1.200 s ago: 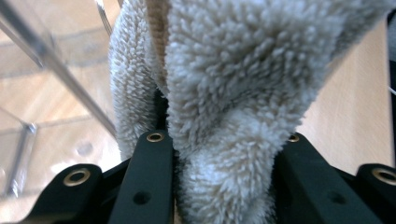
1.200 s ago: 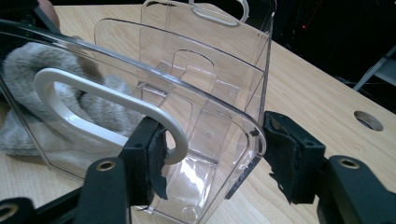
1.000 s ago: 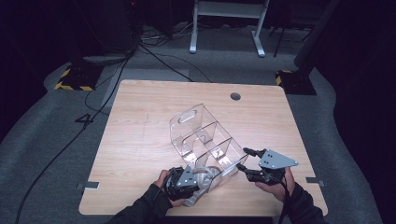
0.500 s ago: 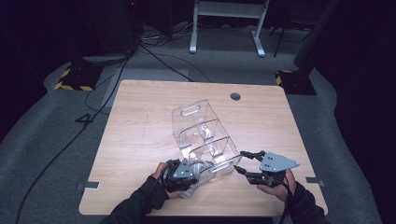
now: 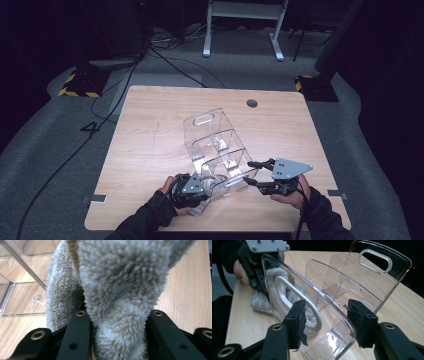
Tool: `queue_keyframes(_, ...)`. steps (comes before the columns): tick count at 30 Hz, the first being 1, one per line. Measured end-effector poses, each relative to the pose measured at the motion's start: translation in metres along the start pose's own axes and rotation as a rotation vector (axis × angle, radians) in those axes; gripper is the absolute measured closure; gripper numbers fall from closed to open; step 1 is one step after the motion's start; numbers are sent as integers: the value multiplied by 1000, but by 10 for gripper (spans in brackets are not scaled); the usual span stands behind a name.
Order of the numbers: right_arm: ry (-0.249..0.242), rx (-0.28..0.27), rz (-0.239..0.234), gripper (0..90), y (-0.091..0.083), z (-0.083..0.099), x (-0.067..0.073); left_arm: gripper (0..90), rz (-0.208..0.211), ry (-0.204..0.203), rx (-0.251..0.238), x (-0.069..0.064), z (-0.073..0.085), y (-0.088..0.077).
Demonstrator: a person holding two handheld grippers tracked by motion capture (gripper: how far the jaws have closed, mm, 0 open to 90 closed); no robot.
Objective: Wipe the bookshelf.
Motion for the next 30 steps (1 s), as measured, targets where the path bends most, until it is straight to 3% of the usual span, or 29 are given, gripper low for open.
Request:
queue_keyframes(6, 19, -4, 11, 512, -2, 1, 1, 687, -27, 35, 3, 4, -1, 2)
queue_keyframes(11, 30, -4, 17, 576, -4, 1, 3, 686, -40, 31, -5, 16, -3, 5)
queue_keyframes(13, 37, -6, 19, 616, -4, 1, 2, 684, -67, 30, -5, 24, -5, 7)
queue_keyframes(21, 45, 6, 6, 745, 0, -1, 8, 683, -125, -43, -19, 49, -8, 7)
queue_keyframes(26, 50, 13, -9, 776, 3, -5, 12, 689, -129, -53, -12, 47, -3, -2)
queue_keyframes(30, 55, 17, -13, 789, 7, -8, 17, 692, -112, -76, -31, 34, 7, -25)
Point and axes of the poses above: each handheld gripper's, and its own axes: y roughly forward along the jaws, z roughly out of its underside, x roughly to its left, the point moved 5 cm from there along y, roughly forward along the jaws, and after that the axes turned 5 degrees about -y, right-handed, at the moved point
